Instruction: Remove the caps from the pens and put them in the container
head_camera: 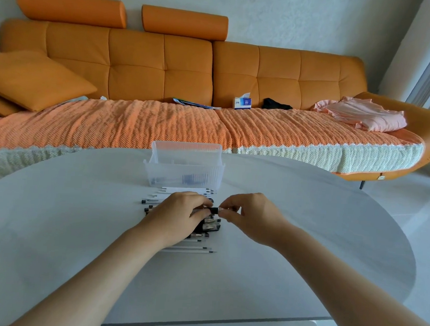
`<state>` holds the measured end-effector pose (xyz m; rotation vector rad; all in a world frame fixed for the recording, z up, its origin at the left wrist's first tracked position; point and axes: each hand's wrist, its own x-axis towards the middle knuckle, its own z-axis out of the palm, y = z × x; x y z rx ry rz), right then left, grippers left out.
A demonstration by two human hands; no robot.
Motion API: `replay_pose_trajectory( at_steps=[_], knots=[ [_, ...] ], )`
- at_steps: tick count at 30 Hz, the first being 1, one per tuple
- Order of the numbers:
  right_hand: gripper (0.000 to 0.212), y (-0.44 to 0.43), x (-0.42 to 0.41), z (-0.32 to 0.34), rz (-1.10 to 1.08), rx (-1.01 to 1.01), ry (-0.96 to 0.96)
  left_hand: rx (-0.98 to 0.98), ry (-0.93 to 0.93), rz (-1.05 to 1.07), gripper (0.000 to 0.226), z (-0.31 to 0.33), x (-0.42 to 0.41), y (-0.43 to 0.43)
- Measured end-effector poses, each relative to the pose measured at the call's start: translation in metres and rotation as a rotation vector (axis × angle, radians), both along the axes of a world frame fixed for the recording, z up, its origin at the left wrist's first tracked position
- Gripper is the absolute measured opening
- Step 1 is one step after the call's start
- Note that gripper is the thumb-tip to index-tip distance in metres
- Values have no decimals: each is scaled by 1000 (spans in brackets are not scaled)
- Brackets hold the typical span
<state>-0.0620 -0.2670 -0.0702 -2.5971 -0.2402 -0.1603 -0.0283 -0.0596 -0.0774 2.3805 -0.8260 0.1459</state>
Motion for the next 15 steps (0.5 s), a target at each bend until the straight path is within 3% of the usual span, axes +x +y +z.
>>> replay_pose_trajectory(
  at_steps=[11, 15],
  knots=[
    [21, 26, 1, 6, 50, 189, 57, -37, -156, -71, 16, 8, 4, 23],
    [13, 40, 7, 9, 56, 181, -30, -40, -222, -9, 16, 12, 4, 31]
  ],
)
